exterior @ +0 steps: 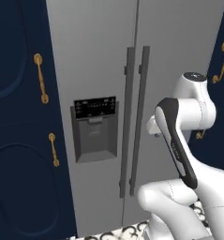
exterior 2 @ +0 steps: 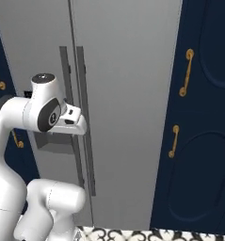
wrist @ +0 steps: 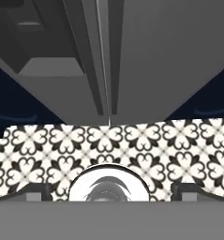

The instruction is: Navigate to the fridge.

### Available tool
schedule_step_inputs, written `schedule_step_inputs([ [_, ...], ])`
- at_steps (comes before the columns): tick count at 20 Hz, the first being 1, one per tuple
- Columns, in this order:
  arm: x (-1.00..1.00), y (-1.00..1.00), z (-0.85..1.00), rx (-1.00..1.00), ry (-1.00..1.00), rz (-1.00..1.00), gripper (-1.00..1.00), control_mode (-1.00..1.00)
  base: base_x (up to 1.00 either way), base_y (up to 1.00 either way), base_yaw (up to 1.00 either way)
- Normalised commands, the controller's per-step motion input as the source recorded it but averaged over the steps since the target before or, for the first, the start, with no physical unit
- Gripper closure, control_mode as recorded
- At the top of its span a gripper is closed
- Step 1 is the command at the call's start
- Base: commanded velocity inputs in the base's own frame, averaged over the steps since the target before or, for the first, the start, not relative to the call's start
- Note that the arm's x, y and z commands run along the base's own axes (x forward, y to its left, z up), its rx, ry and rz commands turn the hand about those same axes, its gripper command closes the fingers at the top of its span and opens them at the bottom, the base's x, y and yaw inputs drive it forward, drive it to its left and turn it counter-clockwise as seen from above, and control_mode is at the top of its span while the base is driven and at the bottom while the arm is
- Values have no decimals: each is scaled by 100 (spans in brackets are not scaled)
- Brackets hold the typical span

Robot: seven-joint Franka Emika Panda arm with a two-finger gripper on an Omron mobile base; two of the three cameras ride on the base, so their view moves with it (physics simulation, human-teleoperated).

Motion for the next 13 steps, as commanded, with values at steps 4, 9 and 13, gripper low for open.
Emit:
schedule_step_inputs([
  [4,0,0,0,0,0,0,-100,100,54,6,4],
  [9,0,0,0,0,0,0,-100,100,51,5,3],
  [13,0,0,0,0,0,0,-100,100,43,7,1],
])
